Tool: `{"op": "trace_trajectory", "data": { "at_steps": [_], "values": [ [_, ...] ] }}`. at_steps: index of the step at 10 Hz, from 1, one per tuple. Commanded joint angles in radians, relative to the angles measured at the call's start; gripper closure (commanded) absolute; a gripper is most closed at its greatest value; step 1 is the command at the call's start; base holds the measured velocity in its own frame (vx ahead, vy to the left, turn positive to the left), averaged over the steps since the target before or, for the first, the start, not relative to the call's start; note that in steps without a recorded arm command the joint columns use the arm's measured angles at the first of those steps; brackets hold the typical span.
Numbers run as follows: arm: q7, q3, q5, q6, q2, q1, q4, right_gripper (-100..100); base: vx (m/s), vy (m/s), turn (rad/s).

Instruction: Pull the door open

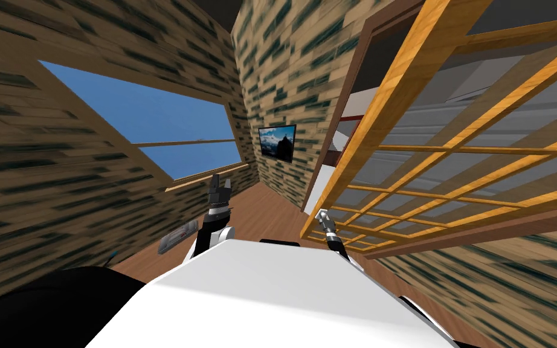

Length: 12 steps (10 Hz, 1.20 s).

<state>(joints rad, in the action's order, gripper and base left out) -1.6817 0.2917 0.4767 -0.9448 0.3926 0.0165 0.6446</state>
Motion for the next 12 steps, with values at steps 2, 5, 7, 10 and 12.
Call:
{"op": "trace_trajectory", "data": {
  "at_steps": [2, 5, 7, 10, 12],
  "values": [
    [-0.034, 0.03, -0.015, -0.035, 0.026, 0.019, 0.002, 100, -0.215, -0.035, 0.12],
    [-0.08, 0.071, -0.035, -0.082, 0.062, 0.044, 0.006, 100, -0.224, -0.064, 0.117],
    [-0.104, 0.093, -0.046, -0.108, 0.082, 0.058, 0.007, 100, -0.228, -0.07, 0.108],
    [-0.115, 0.107, -0.052, -0.127, 0.085, 0.06, -0.012, 100, -0.168, -0.048, 0.117],
    [-0.131, 0.122, -0.057, -0.152, 0.099, 0.07, -0.015, 100, -0.247, -0.069, 0.151]
  ]
}}
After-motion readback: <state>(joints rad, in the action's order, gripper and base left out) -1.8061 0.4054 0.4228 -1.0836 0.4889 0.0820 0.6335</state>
